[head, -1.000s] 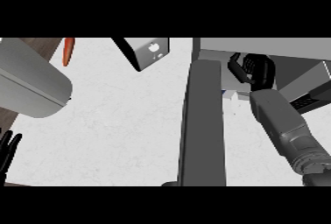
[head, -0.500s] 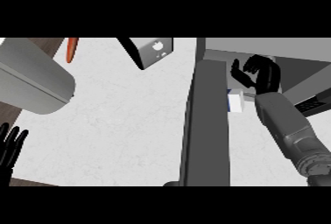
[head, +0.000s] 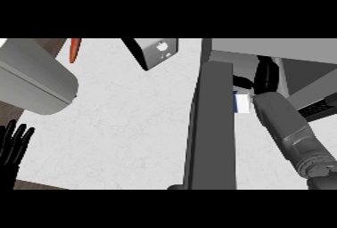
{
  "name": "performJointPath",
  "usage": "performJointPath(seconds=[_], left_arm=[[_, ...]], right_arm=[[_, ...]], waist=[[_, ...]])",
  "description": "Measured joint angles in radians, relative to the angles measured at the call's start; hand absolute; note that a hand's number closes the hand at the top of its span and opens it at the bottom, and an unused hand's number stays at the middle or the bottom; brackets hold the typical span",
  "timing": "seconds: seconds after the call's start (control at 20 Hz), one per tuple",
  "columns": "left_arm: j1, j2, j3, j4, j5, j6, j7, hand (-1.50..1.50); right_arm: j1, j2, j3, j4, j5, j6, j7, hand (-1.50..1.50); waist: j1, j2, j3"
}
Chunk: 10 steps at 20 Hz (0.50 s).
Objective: Pick up the milk, place it into the microwave and close the microwave
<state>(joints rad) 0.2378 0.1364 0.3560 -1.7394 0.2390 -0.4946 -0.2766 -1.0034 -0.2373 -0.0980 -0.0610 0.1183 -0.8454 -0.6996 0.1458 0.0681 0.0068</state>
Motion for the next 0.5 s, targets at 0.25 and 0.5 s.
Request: performJointPath(seconds=[0.25, 0.5], left_arm=[[-0.015, 0.004, 0.001, 0.022, -0.014, 0.001, -0.014, -1.50], [-0.032, 0.016, 0.007, 0.037, -0.012, -0.004, -0.015, -1.50]], right_arm=[[-0.020, 0.013, 0.013, 0.003, 0.017, -0.010, 0.012, -1.50], [-0.029, 0.036, 0.023, 0.010, 0.030, -0.012, 0.024, -1.50]], waist=[[0.000, -0.003, -0.001], [-0.003, -0.005, -0.001]])
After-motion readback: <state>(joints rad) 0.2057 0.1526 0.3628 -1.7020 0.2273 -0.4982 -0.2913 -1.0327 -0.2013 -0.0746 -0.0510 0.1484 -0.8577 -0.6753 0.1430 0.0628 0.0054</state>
